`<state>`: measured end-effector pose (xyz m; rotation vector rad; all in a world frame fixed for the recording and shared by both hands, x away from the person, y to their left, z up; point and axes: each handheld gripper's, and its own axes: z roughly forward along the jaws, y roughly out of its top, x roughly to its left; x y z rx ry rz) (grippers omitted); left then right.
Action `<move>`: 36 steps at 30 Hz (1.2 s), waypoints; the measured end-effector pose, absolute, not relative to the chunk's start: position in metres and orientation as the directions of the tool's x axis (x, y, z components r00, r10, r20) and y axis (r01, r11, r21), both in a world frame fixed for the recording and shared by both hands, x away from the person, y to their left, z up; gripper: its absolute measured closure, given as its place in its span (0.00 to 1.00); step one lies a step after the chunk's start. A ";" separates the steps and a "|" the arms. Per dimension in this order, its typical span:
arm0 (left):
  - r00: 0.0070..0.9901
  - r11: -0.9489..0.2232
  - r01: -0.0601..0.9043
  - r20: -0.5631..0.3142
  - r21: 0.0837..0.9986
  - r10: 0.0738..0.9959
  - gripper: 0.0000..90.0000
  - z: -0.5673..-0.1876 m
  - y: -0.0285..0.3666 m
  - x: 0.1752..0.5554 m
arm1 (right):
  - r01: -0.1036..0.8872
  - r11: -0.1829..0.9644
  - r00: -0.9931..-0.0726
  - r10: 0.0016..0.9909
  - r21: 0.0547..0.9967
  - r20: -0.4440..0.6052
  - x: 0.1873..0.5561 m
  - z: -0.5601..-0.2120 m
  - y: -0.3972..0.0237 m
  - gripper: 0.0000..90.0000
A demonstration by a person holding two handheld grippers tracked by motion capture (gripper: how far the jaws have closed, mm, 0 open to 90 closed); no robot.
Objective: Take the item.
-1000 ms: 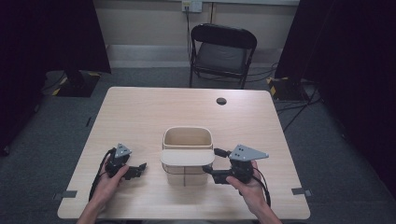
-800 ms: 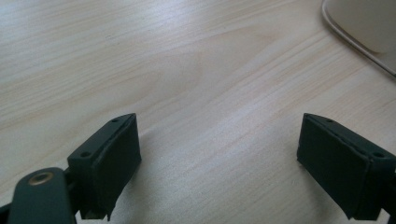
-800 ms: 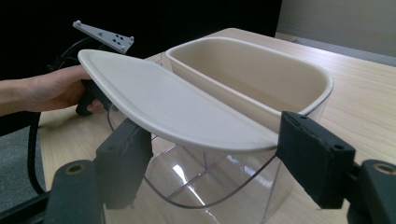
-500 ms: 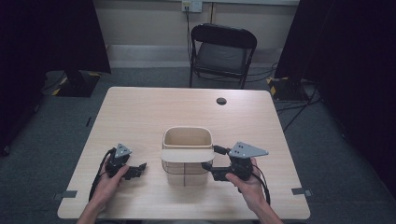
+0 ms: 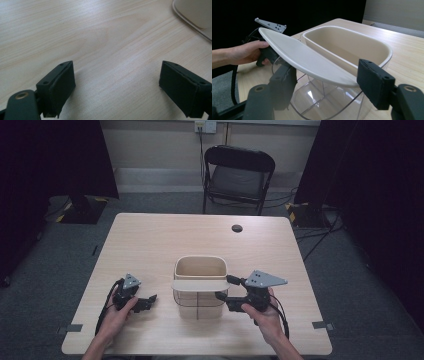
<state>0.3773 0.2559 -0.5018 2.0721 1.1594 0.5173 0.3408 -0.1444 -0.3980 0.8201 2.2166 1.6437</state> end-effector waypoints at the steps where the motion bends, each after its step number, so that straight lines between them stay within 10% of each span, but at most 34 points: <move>1: 0.520 -0.357 0.576 0.007 0.735 0.854 0.14 -0.502 0.256 0.377 | 0.284 0.198 -0.806 0.580 0.938 0.121 0.341 -0.398 -0.144 0.37; 36: 0.520 -0.355 0.577 0.005 0.735 0.854 0.14 -0.502 0.256 0.377 | 0.302 0.192 -0.813 0.564 0.934 0.147 0.349 -0.393 -0.142 0.45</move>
